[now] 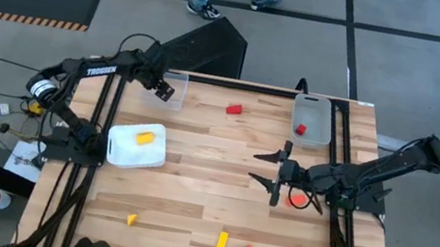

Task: Sort & place blocks by color
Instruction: Put the top red block into the gray bin

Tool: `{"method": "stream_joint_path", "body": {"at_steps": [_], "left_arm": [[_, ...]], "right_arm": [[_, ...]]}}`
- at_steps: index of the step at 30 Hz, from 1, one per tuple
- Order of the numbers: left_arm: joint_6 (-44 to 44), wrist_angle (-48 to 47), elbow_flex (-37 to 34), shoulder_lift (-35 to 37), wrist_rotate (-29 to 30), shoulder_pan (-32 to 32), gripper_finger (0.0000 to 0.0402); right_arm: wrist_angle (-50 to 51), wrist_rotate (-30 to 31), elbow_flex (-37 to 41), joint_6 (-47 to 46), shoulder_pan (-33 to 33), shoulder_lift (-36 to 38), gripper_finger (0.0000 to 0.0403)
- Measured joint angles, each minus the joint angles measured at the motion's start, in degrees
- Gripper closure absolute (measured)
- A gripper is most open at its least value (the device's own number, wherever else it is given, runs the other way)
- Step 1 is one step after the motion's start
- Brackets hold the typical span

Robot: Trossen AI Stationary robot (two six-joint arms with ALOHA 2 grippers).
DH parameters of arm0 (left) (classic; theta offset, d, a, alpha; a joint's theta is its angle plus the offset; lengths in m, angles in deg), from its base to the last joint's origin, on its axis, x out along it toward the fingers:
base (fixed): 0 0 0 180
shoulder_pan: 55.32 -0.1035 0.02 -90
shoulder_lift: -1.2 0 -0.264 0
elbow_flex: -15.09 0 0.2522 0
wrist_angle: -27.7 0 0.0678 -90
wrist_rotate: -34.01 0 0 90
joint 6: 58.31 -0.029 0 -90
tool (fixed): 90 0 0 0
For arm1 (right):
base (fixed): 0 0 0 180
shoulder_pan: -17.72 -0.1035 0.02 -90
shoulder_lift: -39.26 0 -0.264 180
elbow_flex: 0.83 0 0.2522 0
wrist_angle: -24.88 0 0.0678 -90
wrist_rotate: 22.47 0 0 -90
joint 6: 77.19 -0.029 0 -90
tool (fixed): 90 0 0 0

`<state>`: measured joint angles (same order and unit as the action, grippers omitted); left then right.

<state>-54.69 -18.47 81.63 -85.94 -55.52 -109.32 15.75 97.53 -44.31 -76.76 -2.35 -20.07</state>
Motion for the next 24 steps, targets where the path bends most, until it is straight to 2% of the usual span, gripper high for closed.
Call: {"method": "stream_joint_path", "body": {"at_steps": [6,14,21,24], "left_arm": [[-0.99,0.93,0.00,2.81,0.11,0.83,0.0156],[1.92,2.68,-0.08,17.98,0.26,7.80,0.0187],[5.76,17.06,-5.54,31.17,0.93,20.35,0.0211],[6.42,25.10,-9.92,34.08,4.64,27.25,0.0218]], "right_arm": [[0.28,0.00,0.00,-0.01,0.00,0.00,0.0129],[0.36,0.00,0.00,-1.17,-0.02,0.00,0.0129],[0.31,0.00,0.00,-1.98,-0.04,0.00,0.0129],[0.27,0.00,0.00,-1.98,-0.13,0.00,0.0129]]}}
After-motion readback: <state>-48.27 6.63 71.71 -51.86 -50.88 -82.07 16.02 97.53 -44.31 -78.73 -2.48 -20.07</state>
